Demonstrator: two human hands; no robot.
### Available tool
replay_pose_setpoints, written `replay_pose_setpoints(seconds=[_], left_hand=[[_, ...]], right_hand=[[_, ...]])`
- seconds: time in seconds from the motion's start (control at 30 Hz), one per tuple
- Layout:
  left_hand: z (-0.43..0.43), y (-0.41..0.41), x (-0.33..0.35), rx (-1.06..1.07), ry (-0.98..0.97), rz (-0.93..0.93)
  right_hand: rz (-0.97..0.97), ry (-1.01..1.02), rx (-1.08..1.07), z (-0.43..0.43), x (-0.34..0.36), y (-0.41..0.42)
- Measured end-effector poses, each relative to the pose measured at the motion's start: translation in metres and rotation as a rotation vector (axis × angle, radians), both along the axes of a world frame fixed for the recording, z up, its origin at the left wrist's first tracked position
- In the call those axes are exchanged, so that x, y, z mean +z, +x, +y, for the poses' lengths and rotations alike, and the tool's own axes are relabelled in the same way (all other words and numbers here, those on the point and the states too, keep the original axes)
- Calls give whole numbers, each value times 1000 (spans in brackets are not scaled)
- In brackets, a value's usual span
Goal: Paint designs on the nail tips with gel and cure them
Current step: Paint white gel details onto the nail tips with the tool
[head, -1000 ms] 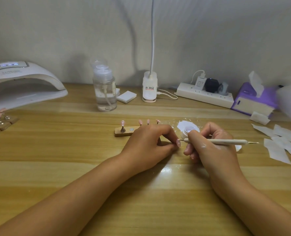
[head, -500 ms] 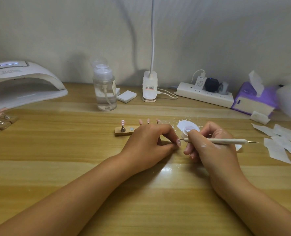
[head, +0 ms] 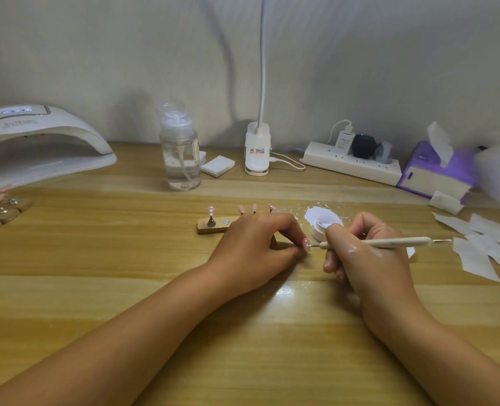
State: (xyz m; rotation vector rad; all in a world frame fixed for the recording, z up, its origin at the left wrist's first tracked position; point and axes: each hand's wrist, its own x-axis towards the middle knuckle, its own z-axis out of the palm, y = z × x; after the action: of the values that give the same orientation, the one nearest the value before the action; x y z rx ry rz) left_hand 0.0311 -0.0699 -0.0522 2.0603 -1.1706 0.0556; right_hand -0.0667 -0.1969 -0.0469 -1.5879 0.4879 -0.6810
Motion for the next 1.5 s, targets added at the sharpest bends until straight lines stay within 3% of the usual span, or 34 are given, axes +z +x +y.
replay_pose_setpoints(seconds=[0.97,1.5], left_hand=[[0,1,-1,6,-4,4],[-1,2,-2,-8,-24,-4]], right_hand=[[-19,12,-17,0,2,-1],[57,-87,3,-1,-3,1]])
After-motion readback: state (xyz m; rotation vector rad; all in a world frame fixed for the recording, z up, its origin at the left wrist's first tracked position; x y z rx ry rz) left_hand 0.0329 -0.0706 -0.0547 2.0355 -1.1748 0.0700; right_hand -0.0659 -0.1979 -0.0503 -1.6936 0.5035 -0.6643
